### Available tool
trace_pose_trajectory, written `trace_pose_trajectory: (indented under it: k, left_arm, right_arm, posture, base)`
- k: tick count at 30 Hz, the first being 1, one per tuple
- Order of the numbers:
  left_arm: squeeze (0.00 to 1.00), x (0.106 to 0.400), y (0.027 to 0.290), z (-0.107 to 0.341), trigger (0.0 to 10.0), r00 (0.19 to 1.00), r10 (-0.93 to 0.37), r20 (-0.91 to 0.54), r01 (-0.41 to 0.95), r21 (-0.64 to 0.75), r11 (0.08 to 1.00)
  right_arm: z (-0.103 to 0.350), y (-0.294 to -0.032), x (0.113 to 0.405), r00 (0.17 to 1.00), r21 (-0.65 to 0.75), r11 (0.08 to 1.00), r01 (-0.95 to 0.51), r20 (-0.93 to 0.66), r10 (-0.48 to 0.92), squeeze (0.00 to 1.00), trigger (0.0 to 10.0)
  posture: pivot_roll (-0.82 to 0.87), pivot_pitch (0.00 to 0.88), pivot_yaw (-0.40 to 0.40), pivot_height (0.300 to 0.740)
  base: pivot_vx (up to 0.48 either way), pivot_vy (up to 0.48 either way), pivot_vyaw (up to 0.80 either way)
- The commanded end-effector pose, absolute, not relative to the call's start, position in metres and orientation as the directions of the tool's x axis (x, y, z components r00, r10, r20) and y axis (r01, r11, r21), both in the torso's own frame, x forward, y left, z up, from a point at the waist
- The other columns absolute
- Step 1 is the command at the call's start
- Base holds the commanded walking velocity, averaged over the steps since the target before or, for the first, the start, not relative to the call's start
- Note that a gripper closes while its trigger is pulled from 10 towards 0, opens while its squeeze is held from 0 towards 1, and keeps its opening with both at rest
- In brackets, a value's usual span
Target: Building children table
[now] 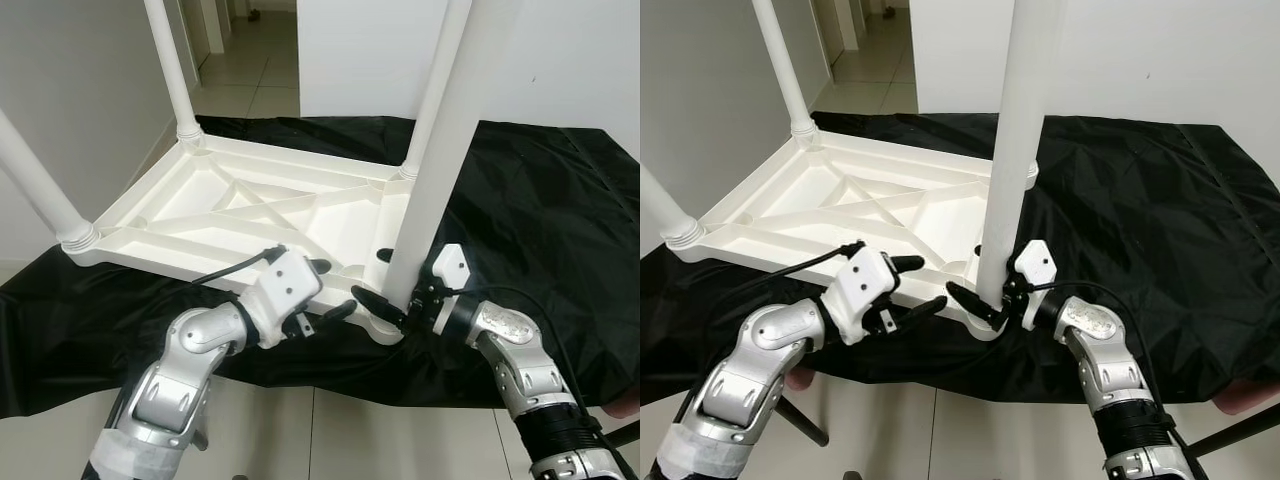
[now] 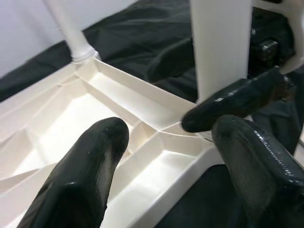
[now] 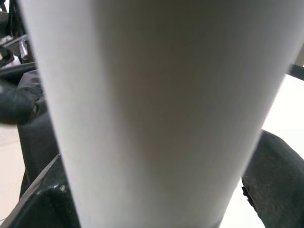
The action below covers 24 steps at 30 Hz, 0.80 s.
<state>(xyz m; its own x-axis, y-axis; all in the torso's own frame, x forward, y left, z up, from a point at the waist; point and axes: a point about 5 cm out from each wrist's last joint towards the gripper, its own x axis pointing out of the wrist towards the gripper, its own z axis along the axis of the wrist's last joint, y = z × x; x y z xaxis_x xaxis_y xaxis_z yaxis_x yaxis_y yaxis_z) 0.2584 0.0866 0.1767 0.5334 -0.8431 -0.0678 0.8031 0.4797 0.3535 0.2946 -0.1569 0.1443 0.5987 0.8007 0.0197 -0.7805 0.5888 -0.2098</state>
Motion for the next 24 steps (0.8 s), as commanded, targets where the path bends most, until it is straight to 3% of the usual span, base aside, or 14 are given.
trace_pose_trajectory:
  k: [1,11,19,20,21,24]
  left_arm:
    - [0.0,0.262,0.094,0.179,10.0,0.649,-0.761,-0.004,0.709,0.368,0.602]
    - [0.0,0.257,0.095,0.168,10.0,0.649,-0.758,-0.066,0.722,0.368,0.586]
    - [0.0,0.251,0.086,0.162,10.0,0.622,-0.779,-0.082,0.754,0.33,0.567]
    - [0.0,0.251,0.084,0.16,10.0,0.616,-0.783,-0.09,0.761,0.322,0.563]
    - [0.0,0.251,0.083,0.16,10.0,0.615,-0.783,-0.093,0.762,0.324,0.56]
    - [0.0,0.251,0.083,0.16,10.0,0.615,-0.783,-0.094,0.762,0.325,0.56]
  right_arm:
    - [0.148,-0.162,0.3,0.61,-0.235,0.597,-0.767,0.022,0.792,0.0,10.0]
    - [0.158,-0.178,0.313,0.715,-0.213,0.708,-0.673,0.059,0.697,0.0,10.0]
    - [0.155,-0.182,0.312,0.706,-0.211,0.692,-0.69,0.016,0.709,0.0,10.0]
    - [0.153,-0.181,0.31,0.697,-0.216,0.681,-0.7,0.002,0.717,0.0,0.9]
    - [0.151,-0.179,0.308,0.693,-0.219,0.675,-0.705,-0.006,0.721,0.0,0.0]
    - [0.149,-0.179,0.308,0.695,-0.21,0.676,-0.706,-0.02,0.719,0.0,0.0]
  posture:
    - [-0.01,0.019,0.04,0.74]
    - [-0.04,0.082,0.039,0.74]
    - [-0.05,0.093,0.036,0.74]
    - [-0.06,0.098,0.032,0.74]
    - [-0.06,0.099,0.03,0.74]
    - [-0.06,0.101,0.029,0.74]
  base:
    - [0.0,0.0,0.0]
    - [0.0,0.0,0.0]
    - [0.0,0.0,0.0]
    - [0.0,0.0,0.0]
    - [0.0,0.0,0.0]
    - [0.0,0.0,0.0]
